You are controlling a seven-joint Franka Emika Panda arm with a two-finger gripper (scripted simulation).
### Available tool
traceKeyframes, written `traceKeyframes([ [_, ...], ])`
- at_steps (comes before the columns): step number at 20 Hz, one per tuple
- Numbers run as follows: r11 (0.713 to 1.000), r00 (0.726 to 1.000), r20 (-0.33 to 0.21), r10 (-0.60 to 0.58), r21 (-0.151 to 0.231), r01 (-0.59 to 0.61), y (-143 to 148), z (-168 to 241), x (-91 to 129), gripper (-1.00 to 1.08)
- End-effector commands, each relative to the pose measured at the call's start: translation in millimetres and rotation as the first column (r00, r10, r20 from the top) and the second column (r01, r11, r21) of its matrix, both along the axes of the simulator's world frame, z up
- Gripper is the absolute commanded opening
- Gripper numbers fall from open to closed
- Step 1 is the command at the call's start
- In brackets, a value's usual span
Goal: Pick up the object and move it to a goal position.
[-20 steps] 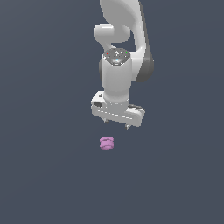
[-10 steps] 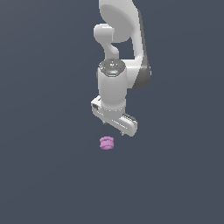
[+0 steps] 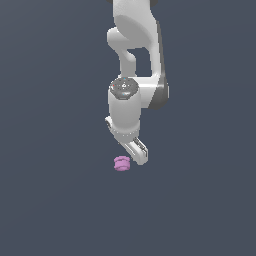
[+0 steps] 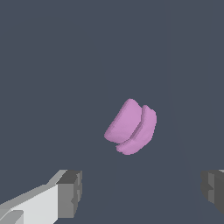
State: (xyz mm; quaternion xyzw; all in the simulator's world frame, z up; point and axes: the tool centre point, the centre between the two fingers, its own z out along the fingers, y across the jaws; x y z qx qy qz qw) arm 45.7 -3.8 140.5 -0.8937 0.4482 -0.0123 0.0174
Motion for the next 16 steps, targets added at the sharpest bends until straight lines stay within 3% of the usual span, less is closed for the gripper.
traceKeyframes([
  [1,0.997,0.997,-0.007,-0.075,0.001,0.075,-2.9,-5.7,1.1,1.00],
  [7,0.969,0.968,-0.021,-0.249,-0.002,0.249,-9.9,-19.1,3.5,1.00],
  [16,0.891,0.890,-0.034,-0.454,-0.013,0.454,-18.6,-35.4,6.2,1.00],
])
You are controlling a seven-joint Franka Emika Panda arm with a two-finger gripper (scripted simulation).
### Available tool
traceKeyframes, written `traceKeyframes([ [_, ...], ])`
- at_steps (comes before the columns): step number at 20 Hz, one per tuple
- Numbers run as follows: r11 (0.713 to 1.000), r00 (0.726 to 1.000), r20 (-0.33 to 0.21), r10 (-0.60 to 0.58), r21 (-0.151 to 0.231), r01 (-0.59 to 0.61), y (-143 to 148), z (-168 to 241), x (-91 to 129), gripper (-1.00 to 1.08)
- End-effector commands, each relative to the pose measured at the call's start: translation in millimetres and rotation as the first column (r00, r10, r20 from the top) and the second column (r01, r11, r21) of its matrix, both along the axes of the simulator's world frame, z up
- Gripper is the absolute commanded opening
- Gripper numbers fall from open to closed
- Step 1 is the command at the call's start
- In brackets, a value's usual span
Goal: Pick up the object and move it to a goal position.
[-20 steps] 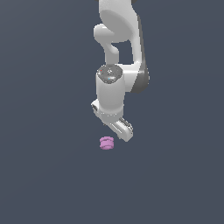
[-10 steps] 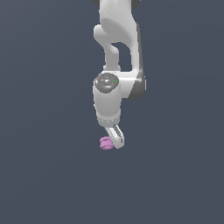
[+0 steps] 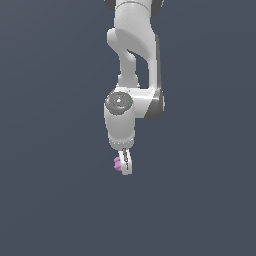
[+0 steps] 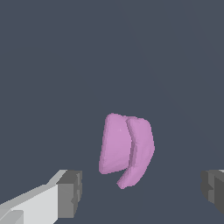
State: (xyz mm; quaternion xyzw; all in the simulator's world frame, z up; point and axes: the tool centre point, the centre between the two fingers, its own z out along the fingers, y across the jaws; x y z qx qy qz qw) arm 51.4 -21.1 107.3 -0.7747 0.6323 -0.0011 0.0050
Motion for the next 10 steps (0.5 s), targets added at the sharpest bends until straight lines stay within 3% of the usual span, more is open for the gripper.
traceKeyframes([
  [1,0.999,0.999,-0.003,-0.050,-0.002,0.050,-2.0,-3.5,0.7,1.00],
  [10,0.991,0.991,-0.008,-0.136,-0.006,0.136,-5.4,-9.8,1.6,1.00],
])
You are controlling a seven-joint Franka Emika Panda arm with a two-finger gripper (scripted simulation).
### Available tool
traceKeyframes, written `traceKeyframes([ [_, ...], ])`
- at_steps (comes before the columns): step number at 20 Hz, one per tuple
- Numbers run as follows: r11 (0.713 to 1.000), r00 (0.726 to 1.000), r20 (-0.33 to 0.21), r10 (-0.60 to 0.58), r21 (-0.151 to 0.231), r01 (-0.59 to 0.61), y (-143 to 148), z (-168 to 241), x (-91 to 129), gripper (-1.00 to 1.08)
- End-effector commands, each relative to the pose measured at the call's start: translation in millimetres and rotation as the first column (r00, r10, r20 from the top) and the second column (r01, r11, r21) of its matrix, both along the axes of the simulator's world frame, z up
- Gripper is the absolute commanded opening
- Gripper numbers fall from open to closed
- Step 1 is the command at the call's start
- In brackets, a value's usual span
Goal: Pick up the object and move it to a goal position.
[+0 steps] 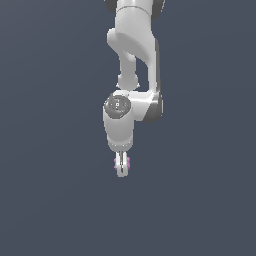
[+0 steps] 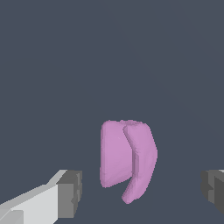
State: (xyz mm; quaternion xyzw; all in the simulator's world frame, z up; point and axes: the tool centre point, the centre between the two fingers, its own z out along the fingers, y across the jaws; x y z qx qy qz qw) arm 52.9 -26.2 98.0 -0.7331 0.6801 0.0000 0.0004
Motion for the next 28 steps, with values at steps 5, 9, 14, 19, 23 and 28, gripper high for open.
traceKeyframes([
  [5,1.000,1.000,0.000,-0.008,0.000,0.008,-0.2,-2.2,0.1,1.00],
  [9,1.000,1.000,0.000,-0.009,0.000,0.009,-0.4,-15.6,-0.3,1.00],
  [14,1.000,1.000,-0.001,-0.013,0.000,0.013,-0.8,-42.6,-1.3,1.00],
  [19,1.000,1.000,-0.001,-0.013,0.000,0.013,-0.5,-51.0,-0.1,1.00],
  [23,1.000,1.000,-0.001,-0.013,0.000,0.013,-0.5,-50.9,0.1,-1.00],
  [28,1.000,1.000,-0.001,-0.013,0.000,0.013,-0.5,-50.9,0.1,-1.00],
])
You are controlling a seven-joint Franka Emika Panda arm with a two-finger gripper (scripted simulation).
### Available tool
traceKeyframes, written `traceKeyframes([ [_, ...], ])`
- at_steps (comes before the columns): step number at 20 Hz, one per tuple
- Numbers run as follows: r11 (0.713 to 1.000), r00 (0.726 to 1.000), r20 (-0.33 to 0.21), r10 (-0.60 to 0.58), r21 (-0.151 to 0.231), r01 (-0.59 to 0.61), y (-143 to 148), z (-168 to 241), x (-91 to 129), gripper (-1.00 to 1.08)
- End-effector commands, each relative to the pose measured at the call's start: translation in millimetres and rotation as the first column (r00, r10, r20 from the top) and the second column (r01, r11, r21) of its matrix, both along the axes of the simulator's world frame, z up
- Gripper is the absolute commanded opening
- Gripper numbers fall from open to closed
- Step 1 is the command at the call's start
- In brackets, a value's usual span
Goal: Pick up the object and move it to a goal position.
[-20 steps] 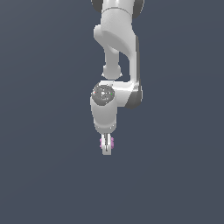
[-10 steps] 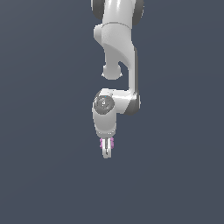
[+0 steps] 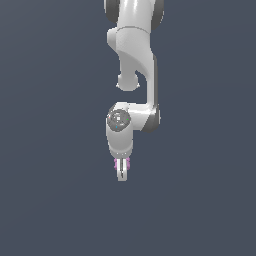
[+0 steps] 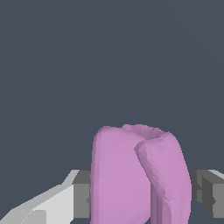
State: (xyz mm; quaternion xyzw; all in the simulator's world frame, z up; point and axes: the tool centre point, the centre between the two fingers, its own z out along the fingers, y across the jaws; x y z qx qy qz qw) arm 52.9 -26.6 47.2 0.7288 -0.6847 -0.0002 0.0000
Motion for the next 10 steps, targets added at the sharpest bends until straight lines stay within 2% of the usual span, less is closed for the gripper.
traceKeyframes([
  [1,1.000,1.000,0.000,0.000,0.000,0.000,-0.1,-0.1,0.1,-1.00],
  [10,1.000,1.000,0.000,0.000,0.000,0.000,-3.3,9.2,-5.3,-1.00],
])
